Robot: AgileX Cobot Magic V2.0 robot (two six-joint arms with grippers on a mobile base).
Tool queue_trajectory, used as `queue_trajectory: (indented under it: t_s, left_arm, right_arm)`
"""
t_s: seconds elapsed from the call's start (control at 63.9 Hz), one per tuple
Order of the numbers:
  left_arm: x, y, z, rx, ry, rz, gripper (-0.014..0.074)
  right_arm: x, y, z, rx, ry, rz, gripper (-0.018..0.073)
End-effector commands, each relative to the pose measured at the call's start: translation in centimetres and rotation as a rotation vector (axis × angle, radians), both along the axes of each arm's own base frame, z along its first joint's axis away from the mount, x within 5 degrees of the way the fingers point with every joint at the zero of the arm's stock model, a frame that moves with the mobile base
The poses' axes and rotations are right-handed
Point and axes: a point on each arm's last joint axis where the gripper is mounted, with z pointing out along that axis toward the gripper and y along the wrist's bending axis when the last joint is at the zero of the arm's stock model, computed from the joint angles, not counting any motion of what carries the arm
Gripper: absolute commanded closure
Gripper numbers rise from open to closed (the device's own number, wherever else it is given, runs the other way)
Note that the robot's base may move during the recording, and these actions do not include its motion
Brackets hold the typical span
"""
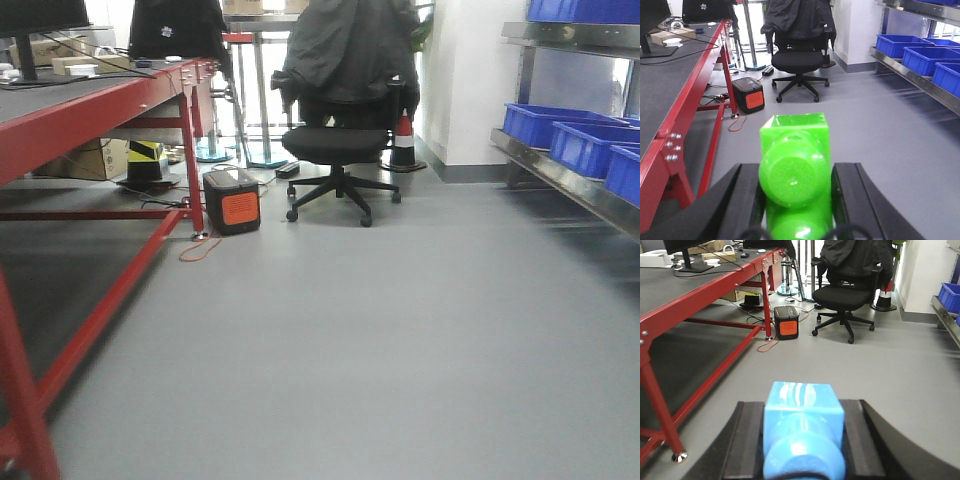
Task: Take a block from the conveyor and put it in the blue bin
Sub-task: 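Drive the base away from the conveyor toward the bin shelves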
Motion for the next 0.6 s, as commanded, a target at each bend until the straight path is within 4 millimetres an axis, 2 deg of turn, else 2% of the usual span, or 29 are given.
queue_trajectory:
  t_s: [0.0,0.579]
  left_arm:
    - [-0.11,-0.04,0.15,-0.009,-0.023,-0.006,0.0707]
    - [-0.11,-0.04,0.15,-0.009,-0.023,-0.006,0.0707]
  right_arm:
    - [-0.14,-0.11,0.45,-0.001,-0.038,-0.007,0.0712]
    - [-0.14,-0.11,0.45,-0.001,-0.038,-0.007,0.0712]
